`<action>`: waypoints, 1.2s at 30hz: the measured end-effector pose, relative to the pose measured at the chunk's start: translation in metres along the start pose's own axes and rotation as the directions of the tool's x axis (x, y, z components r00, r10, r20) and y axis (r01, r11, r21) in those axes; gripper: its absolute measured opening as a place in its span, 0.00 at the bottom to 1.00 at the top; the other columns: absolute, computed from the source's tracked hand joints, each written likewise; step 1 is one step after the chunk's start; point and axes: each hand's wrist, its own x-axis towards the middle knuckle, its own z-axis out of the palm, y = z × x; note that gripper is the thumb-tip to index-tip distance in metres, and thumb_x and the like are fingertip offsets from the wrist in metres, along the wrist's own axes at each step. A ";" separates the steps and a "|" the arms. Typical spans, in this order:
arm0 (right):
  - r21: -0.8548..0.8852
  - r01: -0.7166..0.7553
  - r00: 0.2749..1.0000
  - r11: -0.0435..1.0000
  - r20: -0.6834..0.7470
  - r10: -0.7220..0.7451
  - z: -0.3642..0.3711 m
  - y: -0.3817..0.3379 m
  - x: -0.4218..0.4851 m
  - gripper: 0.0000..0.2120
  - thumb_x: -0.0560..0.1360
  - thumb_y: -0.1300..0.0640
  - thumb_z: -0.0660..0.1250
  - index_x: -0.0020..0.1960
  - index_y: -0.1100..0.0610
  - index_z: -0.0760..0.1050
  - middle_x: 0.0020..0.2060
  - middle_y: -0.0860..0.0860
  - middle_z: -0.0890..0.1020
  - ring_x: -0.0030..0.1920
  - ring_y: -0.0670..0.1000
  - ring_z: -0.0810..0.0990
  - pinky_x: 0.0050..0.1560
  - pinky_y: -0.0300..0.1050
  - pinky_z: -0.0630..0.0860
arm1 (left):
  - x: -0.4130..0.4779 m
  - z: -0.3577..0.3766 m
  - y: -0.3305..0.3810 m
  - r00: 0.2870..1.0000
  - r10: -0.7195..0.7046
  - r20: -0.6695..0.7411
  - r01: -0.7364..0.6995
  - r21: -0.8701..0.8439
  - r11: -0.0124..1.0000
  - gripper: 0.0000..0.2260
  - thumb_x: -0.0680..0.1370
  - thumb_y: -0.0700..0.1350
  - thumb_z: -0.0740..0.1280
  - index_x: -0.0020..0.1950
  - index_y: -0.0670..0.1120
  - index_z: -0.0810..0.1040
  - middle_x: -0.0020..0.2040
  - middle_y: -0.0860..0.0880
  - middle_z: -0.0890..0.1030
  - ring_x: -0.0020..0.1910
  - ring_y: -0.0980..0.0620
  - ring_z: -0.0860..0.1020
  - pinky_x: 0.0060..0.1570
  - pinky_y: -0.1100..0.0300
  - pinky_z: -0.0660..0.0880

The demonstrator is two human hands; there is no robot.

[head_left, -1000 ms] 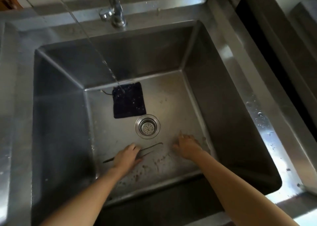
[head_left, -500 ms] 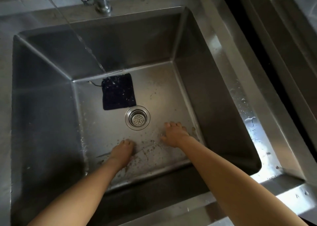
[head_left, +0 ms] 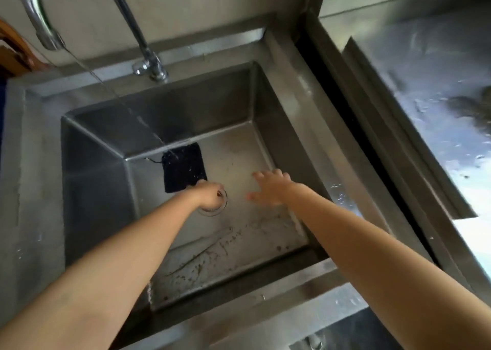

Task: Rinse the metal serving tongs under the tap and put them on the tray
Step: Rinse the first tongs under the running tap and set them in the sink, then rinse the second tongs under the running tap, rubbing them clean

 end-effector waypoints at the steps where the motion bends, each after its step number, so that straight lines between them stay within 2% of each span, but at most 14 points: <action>1: 0.008 -0.004 0.999 1.000 -0.035 0.005 -0.015 0.004 -0.008 0.36 0.74 0.36 0.56 0.75 0.54 0.52 0.73 0.56 0.62 0.72 0.62 0.58 0.69 0.58 0.58 | -0.007 -0.019 0.007 1.000 0.015 -0.014 -0.015 0.006 1.000 0.24 0.79 0.53 0.58 0.73 0.49 0.61 0.74 0.40 0.62 0.71 0.39 0.62 0.69 0.45 0.62; 3: 0.030 -0.015 0.995 0.999 -0.099 0.018 -0.044 0.013 -0.025 0.35 0.74 0.36 0.57 0.73 0.55 0.55 0.71 0.56 0.66 0.70 0.62 0.61 0.67 0.57 0.61 | -0.022 -0.059 0.026 0.995 0.058 -0.084 -0.056 0.023 0.998 0.25 0.80 0.54 0.58 0.75 0.47 0.59 0.75 0.41 0.61 0.72 0.41 0.61 0.70 0.50 0.61; 6: 0.106 -0.008 0.986 0.994 -0.164 0.026 -0.084 0.033 -0.058 0.33 0.76 0.39 0.59 0.73 0.55 0.55 0.69 0.57 0.68 0.69 0.63 0.65 0.66 0.57 0.63 | -0.048 -0.115 0.063 0.968 0.126 -0.219 -0.122 0.031 0.992 0.22 0.80 0.52 0.58 0.73 0.45 0.64 0.73 0.42 0.65 0.71 0.42 0.64 0.67 0.55 0.63; 11: 0.231 0.009 0.954 0.973 -0.293 0.061 -0.130 0.072 -0.121 0.31 0.77 0.43 0.60 0.73 0.58 0.56 0.69 0.59 0.68 0.67 0.61 0.68 0.64 0.54 0.69 | -0.092 -0.177 0.131 0.914 0.219 -0.342 -0.205 0.080 0.976 0.22 0.79 0.53 0.59 0.72 0.47 0.65 0.72 0.43 0.67 0.70 0.44 0.66 0.64 0.55 0.64; 14: 0.306 0.039 0.908 0.951 -0.408 0.094 -0.146 0.099 -0.156 0.27 0.77 0.46 0.61 0.69 0.60 0.62 0.64 0.59 0.72 0.62 0.60 0.72 0.59 0.52 0.72 | -0.111 -0.198 0.175 0.870 0.274 -0.411 -0.251 0.110 0.962 0.23 0.79 0.53 0.60 0.72 0.47 0.65 0.71 0.43 0.68 0.69 0.44 0.67 0.63 0.55 0.65; 16: 0.353 0.045 0.870 0.934 -0.474 0.137 -0.151 0.119 -0.177 0.27 0.76 0.46 0.62 0.69 0.59 0.62 0.64 0.58 0.72 0.61 0.59 0.73 0.58 0.51 0.72 | -0.121 -0.206 0.206 0.841 0.308 -0.444 -0.280 0.131 0.951 0.23 0.79 0.54 0.61 0.71 0.48 0.65 0.71 0.43 0.68 0.68 0.44 0.68 0.62 0.54 0.66; 22: 0.473 -0.016 0.772 0.881 -0.554 0.312 -0.142 0.181 -0.233 0.25 0.76 0.50 0.64 0.68 0.62 0.63 0.62 0.59 0.73 0.60 0.59 0.74 0.59 0.53 0.72 | -0.136 -0.204 0.289 0.795 0.436 -0.422 -0.391 0.194 0.900 0.23 0.78 0.54 0.62 0.71 0.47 0.65 0.69 0.44 0.70 0.65 0.44 0.71 0.61 0.52 0.70; 27: 0.454 -0.098 0.674 0.886 -0.625 0.394 -0.111 0.228 -0.264 0.24 0.76 0.49 0.63 0.66 0.62 0.66 0.64 0.59 0.73 0.62 0.59 0.73 0.61 0.54 0.71 | -0.131 -0.180 0.336 0.751 0.506 -0.424 -0.472 0.192 0.861 0.23 0.77 0.53 0.63 0.70 0.46 0.66 0.68 0.43 0.70 0.66 0.43 0.69 0.63 0.51 0.68; 30: 0.465 -0.230 0.595 0.855 -0.628 0.502 -0.088 0.250 -0.271 0.24 0.76 0.46 0.62 0.65 0.61 0.66 0.62 0.59 0.73 0.62 0.61 0.70 0.60 0.55 0.71 | -0.123 -0.154 0.356 0.731 0.547 -0.408 -0.509 0.208 0.835 0.25 0.78 0.53 0.62 0.72 0.46 0.63 0.71 0.44 0.67 0.69 0.43 0.65 0.66 0.50 0.65; 32: 0.449 -0.333 0.553 0.829 -0.619 0.557 -0.072 0.261 -0.271 0.24 0.76 0.46 0.62 0.64 0.61 0.66 0.60 0.59 0.73 0.60 0.59 0.69 0.59 0.53 0.71 | -0.117 -0.136 0.364 0.731 0.563 -0.386 -0.521 0.218 0.826 0.27 0.78 0.53 0.61 0.74 0.47 0.59 0.74 0.45 0.62 0.73 0.44 0.59 0.69 0.48 0.61; 36: 0.452 -0.422 0.521 0.786 -0.589 0.618 -0.047 0.274 -0.266 0.23 0.77 0.47 0.60 0.66 0.61 0.65 0.61 0.59 0.71 0.59 0.59 0.68 0.60 0.52 0.67 | -0.105 -0.106 0.370 0.752 0.567 -0.336 -0.507 0.254 0.823 0.29 0.79 0.54 0.59 0.76 0.50 0.52 0.78 0.47 0.49 0.76 0.47 0.47 0.73 0.46 0.50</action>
